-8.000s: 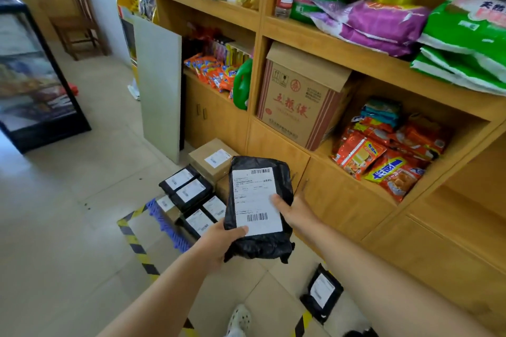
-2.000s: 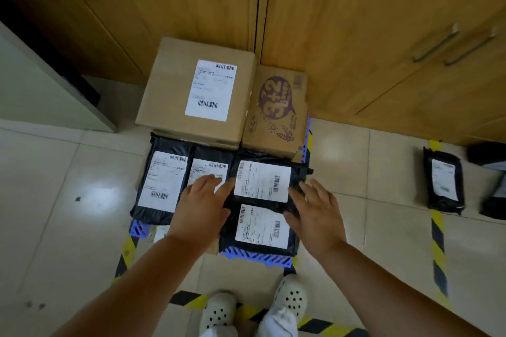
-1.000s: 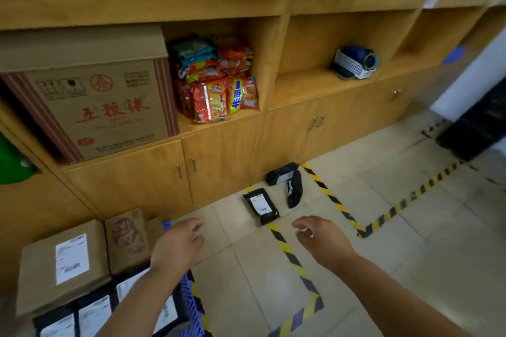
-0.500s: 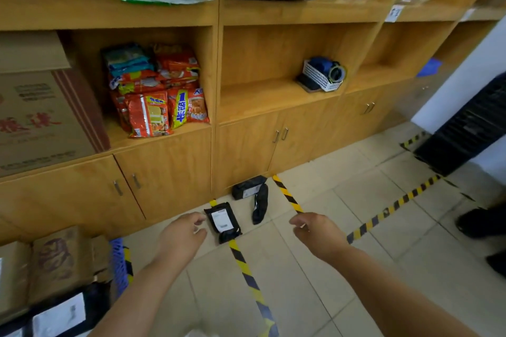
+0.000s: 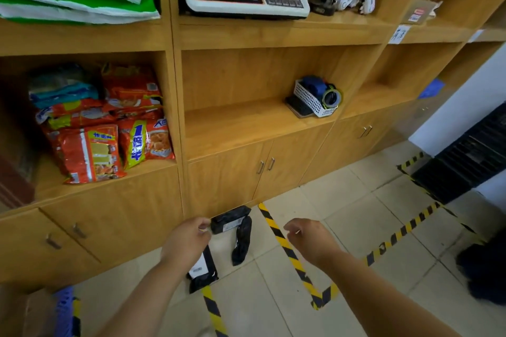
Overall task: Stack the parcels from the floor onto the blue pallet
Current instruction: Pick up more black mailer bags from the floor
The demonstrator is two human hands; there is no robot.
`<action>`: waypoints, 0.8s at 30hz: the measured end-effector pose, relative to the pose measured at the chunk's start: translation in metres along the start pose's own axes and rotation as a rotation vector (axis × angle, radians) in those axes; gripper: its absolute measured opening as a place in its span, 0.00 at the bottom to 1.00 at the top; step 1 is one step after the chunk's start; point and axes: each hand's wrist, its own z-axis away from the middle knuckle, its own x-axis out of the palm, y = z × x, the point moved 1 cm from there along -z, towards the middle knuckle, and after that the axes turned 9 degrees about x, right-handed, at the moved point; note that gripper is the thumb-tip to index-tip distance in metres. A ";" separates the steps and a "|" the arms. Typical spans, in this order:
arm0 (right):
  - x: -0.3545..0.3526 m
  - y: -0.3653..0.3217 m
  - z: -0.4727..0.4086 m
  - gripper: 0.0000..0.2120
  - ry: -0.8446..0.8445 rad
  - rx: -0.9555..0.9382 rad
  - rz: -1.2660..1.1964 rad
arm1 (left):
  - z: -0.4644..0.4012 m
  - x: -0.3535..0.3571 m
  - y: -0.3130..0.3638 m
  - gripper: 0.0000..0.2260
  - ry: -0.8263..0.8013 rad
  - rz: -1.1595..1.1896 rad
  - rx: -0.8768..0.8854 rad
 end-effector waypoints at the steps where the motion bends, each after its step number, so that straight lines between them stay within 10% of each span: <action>1: -0.007 0.000 -0.014 0.14 -0.002 -0.002 0.004 | -0.016 0.003 0.007 0.14 -0.009 -0.002 0.009; 24: -0.037 0.056 -0.343 0.14 -0.397 -0.374 0.330 | -0.181 0.159 0.060 0.12 0.446 0.150 -0.497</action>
